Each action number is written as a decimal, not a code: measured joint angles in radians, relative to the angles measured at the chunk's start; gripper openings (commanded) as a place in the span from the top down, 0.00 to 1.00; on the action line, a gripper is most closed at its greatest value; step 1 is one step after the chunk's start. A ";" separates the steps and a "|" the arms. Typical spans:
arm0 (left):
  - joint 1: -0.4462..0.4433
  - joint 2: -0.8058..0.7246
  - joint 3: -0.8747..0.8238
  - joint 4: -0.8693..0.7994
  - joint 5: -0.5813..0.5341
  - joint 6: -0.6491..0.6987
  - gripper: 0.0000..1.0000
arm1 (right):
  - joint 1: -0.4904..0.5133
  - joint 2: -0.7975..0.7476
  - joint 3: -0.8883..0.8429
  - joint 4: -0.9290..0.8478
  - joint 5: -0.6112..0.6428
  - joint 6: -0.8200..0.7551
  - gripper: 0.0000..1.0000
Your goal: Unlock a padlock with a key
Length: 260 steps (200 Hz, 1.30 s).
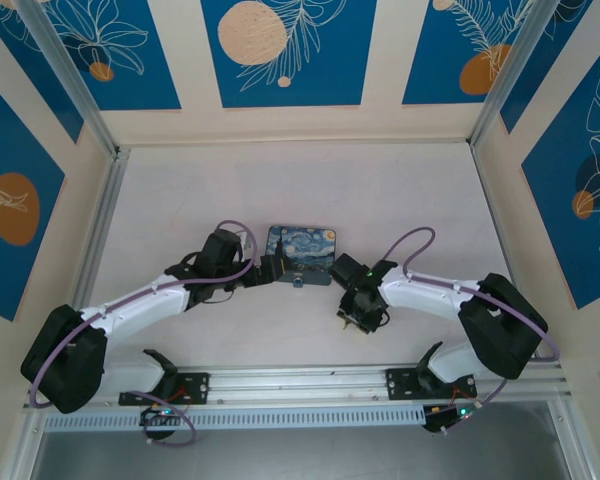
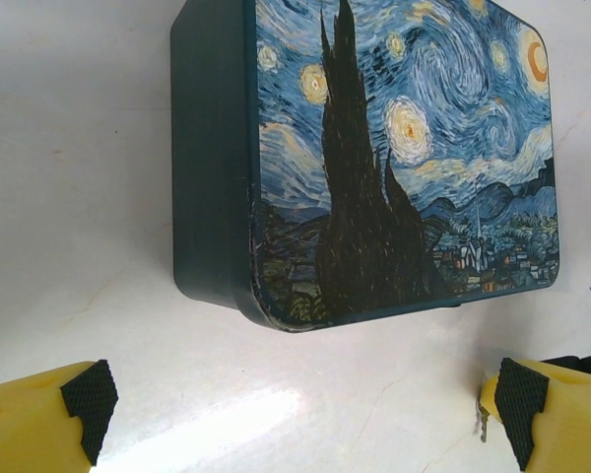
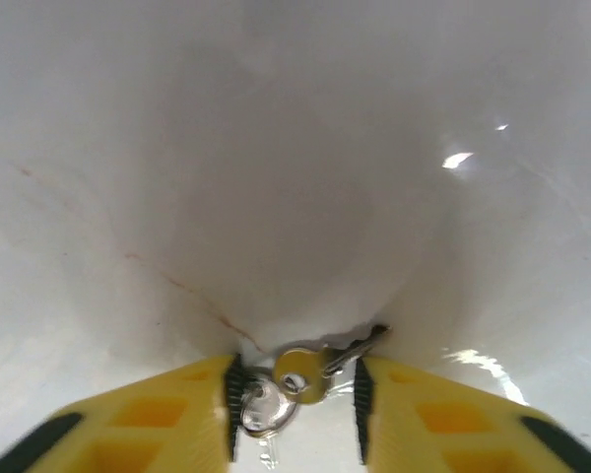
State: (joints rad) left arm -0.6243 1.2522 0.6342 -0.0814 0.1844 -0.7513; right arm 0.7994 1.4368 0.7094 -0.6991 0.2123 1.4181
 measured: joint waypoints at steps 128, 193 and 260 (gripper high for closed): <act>0.000 0.000 0.002 0.011 0.011 -0.002 0.00 | -0.028 -0.257 -0.043 0.179 -0.030 -0.282 1.00; -0.005 -0.019 0.002 0.149 0.097 -0.183 0.00 | -0.256 -0.511 -0.220 0.428 -0.200 -0.275 1.00; -0.059 -0.023 0.003 0.346 0.098 -0.439 0.10 | -0.213 -0.388 -0.162 0.633 -0.129 0.046 1.00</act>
State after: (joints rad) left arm -0.6834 1.2289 0.6369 0.2649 0.2829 -1.1904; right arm 0.5865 1.0485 0.5472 -0.0658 0.0834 1.4639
